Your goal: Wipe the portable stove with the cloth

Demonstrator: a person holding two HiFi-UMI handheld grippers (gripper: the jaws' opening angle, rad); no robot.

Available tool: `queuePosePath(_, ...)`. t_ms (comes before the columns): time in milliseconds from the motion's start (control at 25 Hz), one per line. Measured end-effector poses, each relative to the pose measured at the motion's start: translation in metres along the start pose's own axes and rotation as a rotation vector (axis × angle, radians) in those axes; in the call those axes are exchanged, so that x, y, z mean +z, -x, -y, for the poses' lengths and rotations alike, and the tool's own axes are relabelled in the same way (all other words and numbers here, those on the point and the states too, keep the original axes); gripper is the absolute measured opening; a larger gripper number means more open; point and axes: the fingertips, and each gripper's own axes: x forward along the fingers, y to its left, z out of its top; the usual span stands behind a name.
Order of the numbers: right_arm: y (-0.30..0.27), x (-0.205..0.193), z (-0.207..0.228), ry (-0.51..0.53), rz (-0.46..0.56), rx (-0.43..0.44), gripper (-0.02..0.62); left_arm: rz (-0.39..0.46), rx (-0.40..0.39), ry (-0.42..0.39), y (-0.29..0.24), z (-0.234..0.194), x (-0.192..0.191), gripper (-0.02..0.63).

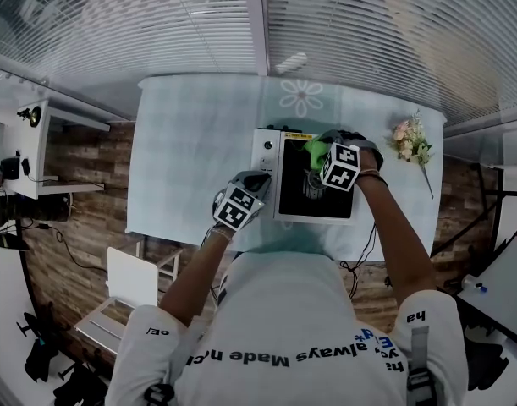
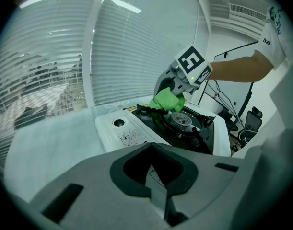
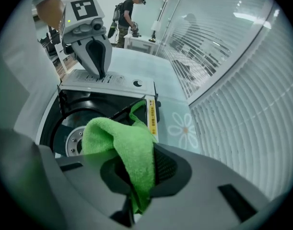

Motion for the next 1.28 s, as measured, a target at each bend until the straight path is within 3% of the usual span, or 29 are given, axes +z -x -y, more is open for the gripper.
queuePosePath(280, -0.010, 0.042, -0.007, 0.044, 0.053, -0.008, 0.026, -0.001, 0.001, -0.004, 0.000, 0.000, 0.001, 0.011)
queuePosePath(480, -0.010, 0.047, -0.009, 0.057, 0.086, -0.020, 0.026, -0.001, 0.002, -0.003, 0.001, 0.000, 0.001, 0.011)
queuePosePath(640, 0.011, 0.052, 0.007, 0.032, 0.109, -0.100, 0.026, 0.000, -0.002, 0.001, 0.000, 0.000, 0.001, 0.011)
queuePosePath(800, 0.040, 0.084, 0.009, 0.033, 0.196, -0.171, 0.026, 0.002, 0.000, 0.000, 0.000, 0.000, 0.000, 0.011)
queuePosePath(1040, 0.009, 0.108, -0.043, 0.121, 0.192, -0.102, 0.026, 0.001, -0.001, 0.001, 0.000, 0.000, 0.000, 0.011)
queuePosePath(1280, -0.007, 0.109, -0.054, 0.070, 0.150, -0.075, 0.026, 0.003, -0.001, -0.001, 0.001, 0.000, 0.000, 0.011)
